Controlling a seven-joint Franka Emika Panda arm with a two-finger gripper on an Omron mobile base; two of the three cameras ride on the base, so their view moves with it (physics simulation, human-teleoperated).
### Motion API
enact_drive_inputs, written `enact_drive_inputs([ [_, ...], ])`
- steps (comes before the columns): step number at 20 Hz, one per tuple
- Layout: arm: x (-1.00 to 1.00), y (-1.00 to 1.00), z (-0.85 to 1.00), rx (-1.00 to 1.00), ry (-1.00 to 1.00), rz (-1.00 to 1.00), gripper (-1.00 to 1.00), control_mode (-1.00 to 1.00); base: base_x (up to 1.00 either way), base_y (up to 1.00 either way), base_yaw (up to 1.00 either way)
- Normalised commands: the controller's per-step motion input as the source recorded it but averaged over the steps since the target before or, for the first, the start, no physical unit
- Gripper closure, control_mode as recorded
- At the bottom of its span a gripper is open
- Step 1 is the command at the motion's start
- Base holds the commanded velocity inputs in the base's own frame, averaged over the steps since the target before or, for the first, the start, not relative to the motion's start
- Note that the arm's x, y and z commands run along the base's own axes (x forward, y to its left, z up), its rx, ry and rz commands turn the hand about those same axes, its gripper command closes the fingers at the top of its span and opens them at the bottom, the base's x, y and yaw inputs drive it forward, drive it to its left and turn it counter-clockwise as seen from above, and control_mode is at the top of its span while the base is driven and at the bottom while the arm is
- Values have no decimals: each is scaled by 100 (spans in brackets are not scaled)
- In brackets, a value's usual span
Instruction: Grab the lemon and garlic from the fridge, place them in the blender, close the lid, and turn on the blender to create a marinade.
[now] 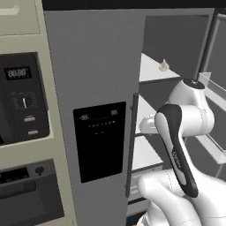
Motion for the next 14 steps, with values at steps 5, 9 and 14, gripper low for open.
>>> enact_drive_inputs([
  [5, 0, 0, 0, 0, 0, 0, -100, 100, 48, -23, 12],
  [9, 0, -20, 0, 2, -1, 2, -100, -100, 0, -26, 3],
  [14, 4, -31, 49, 1, -6, 0, -100, -100, 0, 0, 0],
])
